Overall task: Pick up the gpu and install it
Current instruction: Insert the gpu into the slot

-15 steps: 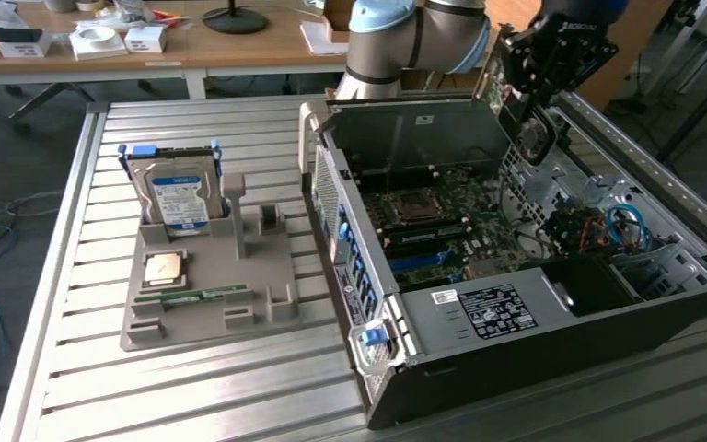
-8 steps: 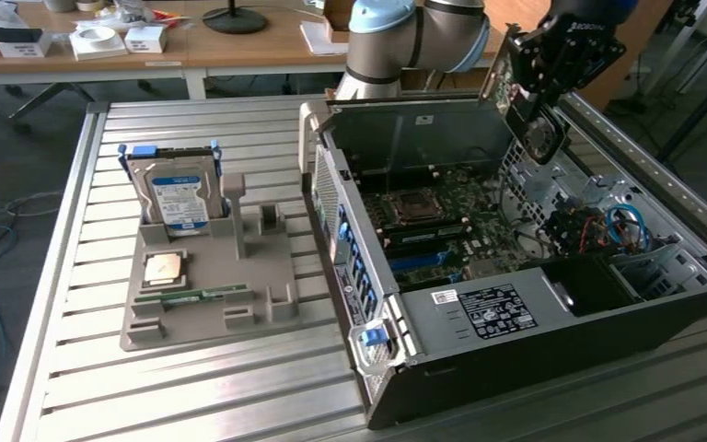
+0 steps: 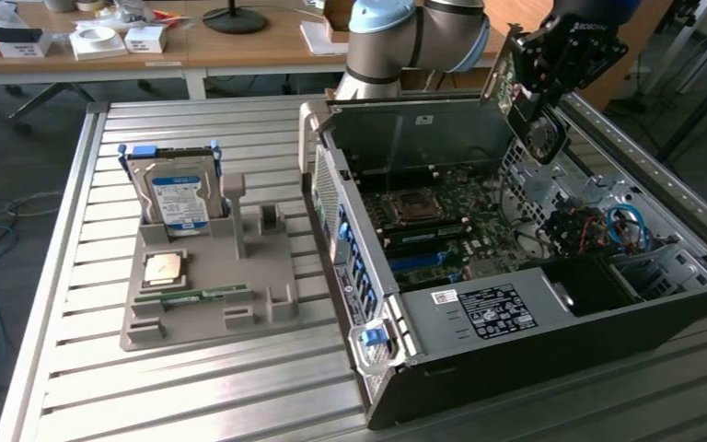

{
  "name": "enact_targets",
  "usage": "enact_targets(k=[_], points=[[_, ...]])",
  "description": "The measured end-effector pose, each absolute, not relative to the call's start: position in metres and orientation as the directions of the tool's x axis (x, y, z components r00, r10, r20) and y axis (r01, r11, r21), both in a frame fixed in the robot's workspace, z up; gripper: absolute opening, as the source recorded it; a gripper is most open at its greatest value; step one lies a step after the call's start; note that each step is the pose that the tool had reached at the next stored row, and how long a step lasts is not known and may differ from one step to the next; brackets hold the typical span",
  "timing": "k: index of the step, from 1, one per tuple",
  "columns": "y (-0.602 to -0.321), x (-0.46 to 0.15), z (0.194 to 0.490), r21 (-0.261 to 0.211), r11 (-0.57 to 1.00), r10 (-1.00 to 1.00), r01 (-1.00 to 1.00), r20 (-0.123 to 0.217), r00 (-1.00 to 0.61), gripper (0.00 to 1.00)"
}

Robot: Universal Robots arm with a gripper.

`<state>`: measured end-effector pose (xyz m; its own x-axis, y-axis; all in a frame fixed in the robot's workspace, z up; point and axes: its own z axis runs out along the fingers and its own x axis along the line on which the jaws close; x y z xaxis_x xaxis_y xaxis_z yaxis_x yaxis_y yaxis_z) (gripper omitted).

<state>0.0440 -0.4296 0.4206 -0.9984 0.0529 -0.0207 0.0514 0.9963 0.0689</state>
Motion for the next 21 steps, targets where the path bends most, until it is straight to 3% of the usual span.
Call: enact_targets(k=[21], points=[[-0.4296, 0.0440, 0.4206, 0.069, 0.998, -0.014, -0.015, -0.021, -1.000, 0.26]])
